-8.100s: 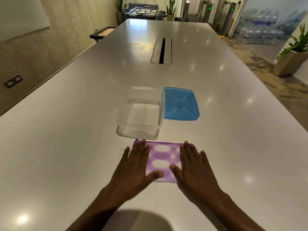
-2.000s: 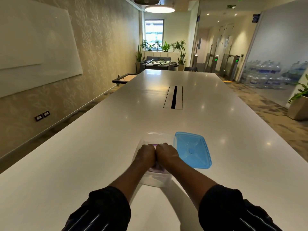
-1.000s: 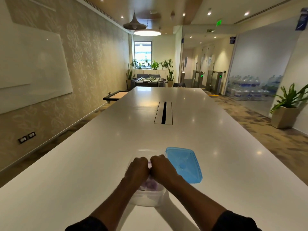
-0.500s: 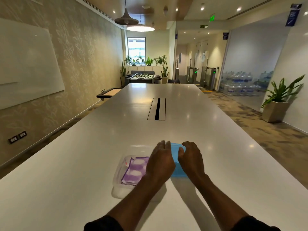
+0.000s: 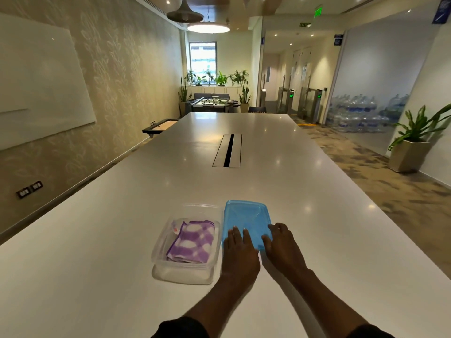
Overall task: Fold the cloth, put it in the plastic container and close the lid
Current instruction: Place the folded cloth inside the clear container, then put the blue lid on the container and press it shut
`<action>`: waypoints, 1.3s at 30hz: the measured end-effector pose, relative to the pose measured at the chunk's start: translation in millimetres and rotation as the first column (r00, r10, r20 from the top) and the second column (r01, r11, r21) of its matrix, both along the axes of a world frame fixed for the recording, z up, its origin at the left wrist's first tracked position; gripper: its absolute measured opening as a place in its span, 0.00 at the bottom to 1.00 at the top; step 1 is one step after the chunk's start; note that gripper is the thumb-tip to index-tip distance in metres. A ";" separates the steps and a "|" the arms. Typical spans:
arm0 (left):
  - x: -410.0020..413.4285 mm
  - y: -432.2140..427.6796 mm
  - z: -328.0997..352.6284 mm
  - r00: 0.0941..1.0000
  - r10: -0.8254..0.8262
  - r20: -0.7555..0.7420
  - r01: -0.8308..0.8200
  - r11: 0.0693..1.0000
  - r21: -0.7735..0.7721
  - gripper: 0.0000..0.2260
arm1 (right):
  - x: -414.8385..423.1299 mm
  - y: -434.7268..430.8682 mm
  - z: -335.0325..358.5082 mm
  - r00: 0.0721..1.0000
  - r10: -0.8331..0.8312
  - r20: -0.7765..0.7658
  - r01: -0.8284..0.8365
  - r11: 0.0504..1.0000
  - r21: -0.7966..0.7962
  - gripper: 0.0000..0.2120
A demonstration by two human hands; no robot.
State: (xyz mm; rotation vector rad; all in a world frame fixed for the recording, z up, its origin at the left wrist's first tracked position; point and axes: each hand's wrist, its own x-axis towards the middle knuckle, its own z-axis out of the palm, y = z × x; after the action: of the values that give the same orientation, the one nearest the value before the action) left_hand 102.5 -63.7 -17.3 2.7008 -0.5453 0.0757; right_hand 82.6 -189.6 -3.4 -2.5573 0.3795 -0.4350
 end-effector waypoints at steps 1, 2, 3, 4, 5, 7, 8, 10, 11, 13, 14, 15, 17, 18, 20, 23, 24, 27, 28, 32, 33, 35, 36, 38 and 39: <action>-1.8 0.5 -6.2 1.000 0.021 0.017 -0.021 1.000 0.019 0.29 | -0.5 -0.2 -2.0 1.000 0.013 -0.017 -0.013 1.000 -0.008 0.22; -3.1 1.0 -11.6 0.998 0.043 0.036 -0.044 0.999 0.033 0.30 | -1.2 -0.5 -4.3 0.999 0.033 -0.026 -0.034 0.999 -0.024 0.22; -4.0 1.9 -16.0 0.997 0.061 0.048 -0.063 0.997 0.041 0.31 | -2.3 -0.7 -6.6 0.998 0.060 -0.031 -0.061 0.997 -0.044 0.22; -4.5 2.6 -19.1 0.996 0.076 0.051 -0.078 0.996 0.043 0.32 | -3.5 -0.9 -9.0 0.996 0.088 -0.034 -0.090 0.994 -0.057 0.23; -4.5 2.5 -21.7 0.995 0.085 0.048 -0.087 0.995 0.045 0.33 | -5.0 -1.7 -12.4 0.993 0.111 -0.036 -0.113 0.991 -0.066 0.23; -3.5 2.1 -23.8 0.995 0.084 0.048 -0.087 0.994 0.068 0.34 | -7.8 -2.8 -18.9 0.991 0.130 -0.039 -0.133 0.987 -0.091 0.24; -3.0 2.0 -23.7 0.996 0.079 0.052 -0.083 0.993 0.086 0.33 | -8.8 -3.3 -21.3 0.991 0.131 -0.042 -0.134 0.985 -0.105 0.24; -2.7 1.9 -23.7 0.996 0.068 0.055 -0.074 0.990 0.117 0.33 | -10.1 -4.1 -25.0 0.990 0.134 -0.038 -0.137 0.983 -0.122 0.23; -3.1 2.2 -23.5 0.996 0.063 0.055 -0.070 0.989 0.131 0.32 | -10.4 -4.3 -26.0 0.990 0.138 -0.025 -0.140 0.981 -0.135 0.23; -3.7 2.4 -23.2 0.996 0.058 0.061 -0.067 0.986 0.150 0.30 | -12.4 -5.3 -27.5 0.989 0.145 0.002 -0.143 0.976 -0.161 0.23; -4.6 2.4 -22.9 0.996 0.058 0.064 -0.067 0.986 0.153 0.30 | -13.8 -5.8 -28.4 0.989 0.146 0.005 -0.143 0.976 -0.165 0.24; -5.7 2.1 -22.3 0.996 0.057 0.066 -0.067 0.986 0.152 0.29 | -15.6 -6.6 -29.3 0.989 0.145 0.001 -0.143 0.976 -0.166 0.23; -8.8 2.0 -22.2 0.996 0.048 0.069 -0.058 0.986 0.155 0.27 | -19.9 -7.7 -30.3 0.990 0.142 -0.019 -0.143 0.976 -0.164 0.22; -10.7 2.4 -22.9 0.997 0.040 0.072 -0.051 0.986 0.160 0.26 | -22.6 -8.0 -30.2 0.990 0.140 -0.030 -0.144 0.976 -0.165 0.21; -16.1 4.4 -24.6 0.996 0.024 0.082 -0.038 0.984 0.175 0.24 | -29.3 -7.8 -30.8 0.989 0.140 -0.051 -0.147 0.974 -0.171 0.20; -25.6 9.0 -26.4 0.994 0.004 0.106 -0.024 0.982 0.186 0.23 | -41.5 -6.1 -33.8 0.989 0.130 -0.067 -0.139 0.980 -0.145 0.19; -29.1 10.4 -26.8 0.994 -0.002 0.112 -0.019 0.982 0.187 0.22 | -45.8 -5.8 -35.5 0.990 0.126 -0.067 -0.134 0.981 -0.138 0.19; -40.4 15.3 -28.9 0.992 -0.010 0.129 -0.015 0.981 0.195 0.22 | -58.1 -3.2 -37.4 0.990 0.127 -0.059 -0.134 0.982 -0.136 0.19; -44.3 16.9 -30.0 0.991 -0.010 0.134 -0.017 0.980 0.197 0.22 | -61.7 -2.2 -37.1 0.990 0.129 -0.056 -0.136 0.981 -0.137 0.18; -59.5 23.0 -32.9 0.985 -0.001 0.175 -0.032 0.982 0.186 0.23 | -76.9 3.2 -37.7 0.991 0.134 -0.030 -0.137 0.979 -0.148 0.17; -62.6 24.5 -32.7 0.983 0.005 0.186 -0.038 0.984 0.173 0.23 | -80.7 4.6 -38.8 0.991 0.132 -0.026 -0.134 0.979 -0.151 0.17; -69.4 27.3 -31.1 0.984 0.006 0.175 -0.036 0.985 0.166 0.24 | -88.5 7.2 -41.3 0.992 0.125 -0.008 -0.125 0.979 -0.158 0.17; -72.6 28.8 -30.6 0.987 -0.003 0.163 -0.026 0.985 0.173 0.24 | -91.9 8.5 -42.2 0.993 0.121 0.001 -0.120 0.980 -0.160 0.18; -79.5 32.3 -28.5 0.985 -0.026 0.171 -0.004 0.985 0.173 0.22 | -98.4 11.3 -44.1 0.994 0.113 0.005 -0.111 0.982 -0.151 0.18; -82.1 33.8 -25.5 0.983 -0.035 0.182 0.005 0.987 0.160 0.20 | -100.4 12.1 -45.3 0.994 0.108 0.003 -0.106 0.985 -0.139 0.19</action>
State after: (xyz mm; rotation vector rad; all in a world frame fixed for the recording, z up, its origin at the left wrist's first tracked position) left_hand 20.4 -29.9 -42.7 2.8603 -0.6584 0.2918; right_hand -17.8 -177.5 -48.7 -2.6941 0.2131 -0.4490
